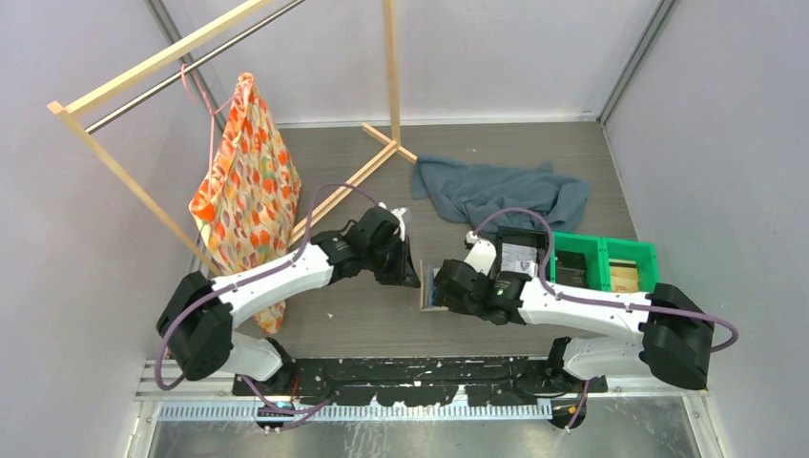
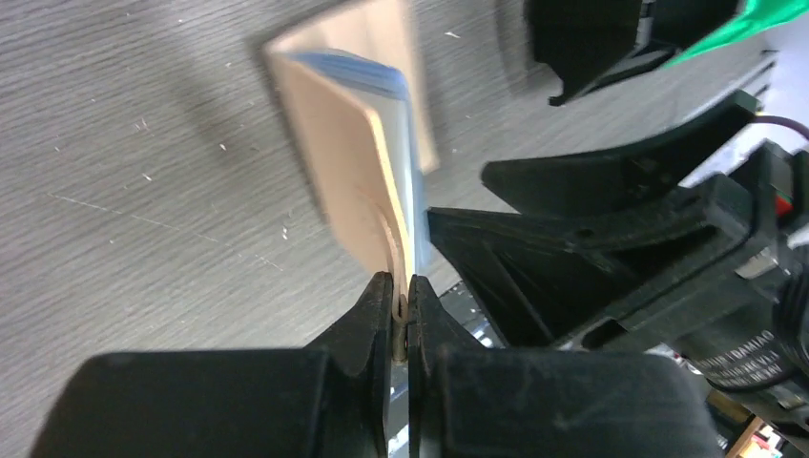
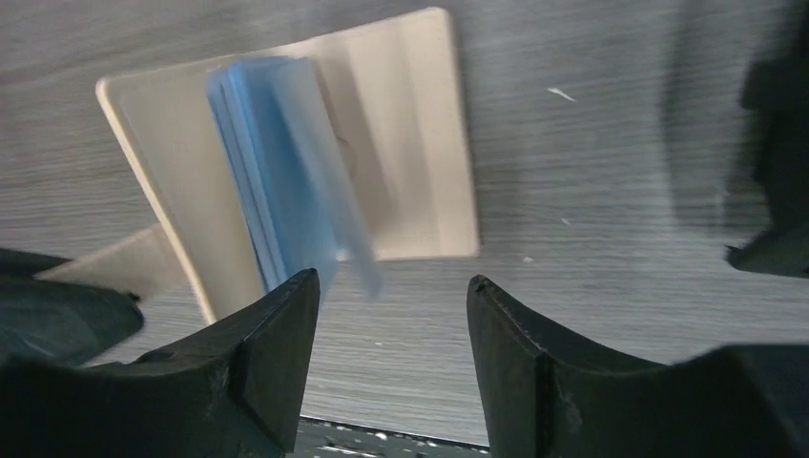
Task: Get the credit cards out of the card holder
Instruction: Open the card holder at the center of the board.
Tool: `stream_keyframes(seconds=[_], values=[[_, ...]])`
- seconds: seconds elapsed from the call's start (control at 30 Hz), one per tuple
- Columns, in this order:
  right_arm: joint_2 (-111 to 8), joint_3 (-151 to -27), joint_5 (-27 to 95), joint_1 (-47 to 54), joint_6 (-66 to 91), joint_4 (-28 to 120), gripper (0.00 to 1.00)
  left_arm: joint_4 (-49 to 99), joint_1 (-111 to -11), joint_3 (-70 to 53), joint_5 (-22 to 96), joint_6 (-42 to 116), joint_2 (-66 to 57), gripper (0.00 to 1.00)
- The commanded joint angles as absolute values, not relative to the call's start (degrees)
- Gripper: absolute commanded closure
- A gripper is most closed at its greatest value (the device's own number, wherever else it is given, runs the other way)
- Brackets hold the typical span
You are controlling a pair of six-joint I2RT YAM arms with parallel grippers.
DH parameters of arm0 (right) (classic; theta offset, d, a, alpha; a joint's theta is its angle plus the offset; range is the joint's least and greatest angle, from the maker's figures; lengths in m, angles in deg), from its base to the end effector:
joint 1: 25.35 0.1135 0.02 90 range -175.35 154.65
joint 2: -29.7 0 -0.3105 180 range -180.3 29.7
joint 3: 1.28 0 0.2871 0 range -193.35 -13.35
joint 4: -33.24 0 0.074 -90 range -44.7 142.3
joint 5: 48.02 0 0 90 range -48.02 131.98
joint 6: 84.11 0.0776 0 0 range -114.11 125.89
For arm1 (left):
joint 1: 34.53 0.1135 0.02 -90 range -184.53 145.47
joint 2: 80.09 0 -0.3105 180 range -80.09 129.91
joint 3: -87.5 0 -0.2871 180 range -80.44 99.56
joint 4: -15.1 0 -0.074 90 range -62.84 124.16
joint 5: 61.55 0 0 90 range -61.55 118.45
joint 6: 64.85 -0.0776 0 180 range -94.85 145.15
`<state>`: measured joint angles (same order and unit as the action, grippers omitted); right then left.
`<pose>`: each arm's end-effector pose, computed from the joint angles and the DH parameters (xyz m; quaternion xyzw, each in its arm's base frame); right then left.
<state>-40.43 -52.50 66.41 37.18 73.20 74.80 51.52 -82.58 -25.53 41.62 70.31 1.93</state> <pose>0.1472 0.2135 0.1866 0.0933 0.9420 0.1389 0.2909 0.2190 -0.2701 0.2294 0.0615 0.9365 -0.3125 0.1465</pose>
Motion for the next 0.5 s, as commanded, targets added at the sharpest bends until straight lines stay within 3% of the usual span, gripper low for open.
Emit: stream_keyframes(seconds=[0.0, 0.47], values=[[-41.79, -55.67, 67.26, 37.28, 72.58, 67.33, 0.36, 49.73, -82.85, -29.24, 43.30, 72.15, -1.20, 1.00], [-45.25, -53.82, 66.61, 37.23, 76.37, 64.17, 0.36, 57.47, -82.70, -29.39, 38.73, 69.02, -2.71, 0.99]])
